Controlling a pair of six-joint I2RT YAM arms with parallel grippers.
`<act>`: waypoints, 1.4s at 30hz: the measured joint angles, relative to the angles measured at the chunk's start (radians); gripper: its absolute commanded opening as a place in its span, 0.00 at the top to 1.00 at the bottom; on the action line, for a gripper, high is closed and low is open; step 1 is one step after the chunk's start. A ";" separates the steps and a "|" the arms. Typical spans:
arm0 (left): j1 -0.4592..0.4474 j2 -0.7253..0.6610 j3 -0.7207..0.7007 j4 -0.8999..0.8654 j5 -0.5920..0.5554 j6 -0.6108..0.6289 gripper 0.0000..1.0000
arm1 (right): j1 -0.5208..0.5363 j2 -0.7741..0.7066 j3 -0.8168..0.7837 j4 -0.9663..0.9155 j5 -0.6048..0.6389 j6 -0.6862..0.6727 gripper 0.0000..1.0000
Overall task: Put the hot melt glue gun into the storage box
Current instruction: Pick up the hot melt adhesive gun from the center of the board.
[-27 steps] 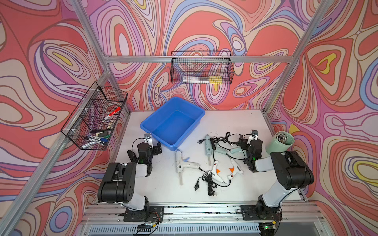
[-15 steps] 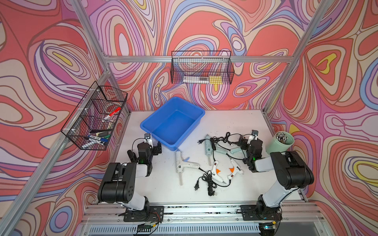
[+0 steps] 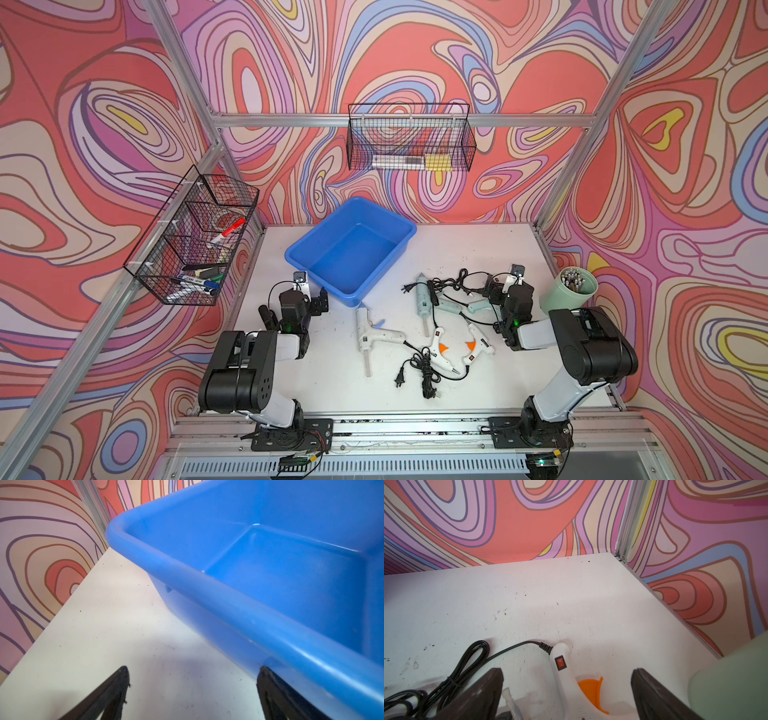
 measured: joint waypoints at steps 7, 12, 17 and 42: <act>-0.001 -0.065 -0.048 0.002 0.036 0.009 0.01 | 0.000 -0.013 0.002 -0.026 -0.003 -0.001 0.02; -0.002 -0.218 -0.063 -0.048 0.036 0.012 0.01 | 0.000 -0.108 0.008 -0.103 0.002 -0.003 0.02; -0.003 -0.351 -0.058 -0.159 0.040 -0.010 0.01 | 0.000 -0.244 0.023 -0.233 0.032 0.021 0.02; -0.003 -0.786 -0.001 -0.658 0.080 -0.454 0.01 | 0.527 -0.481 0.372 -1.423 0.013 0.439 0.17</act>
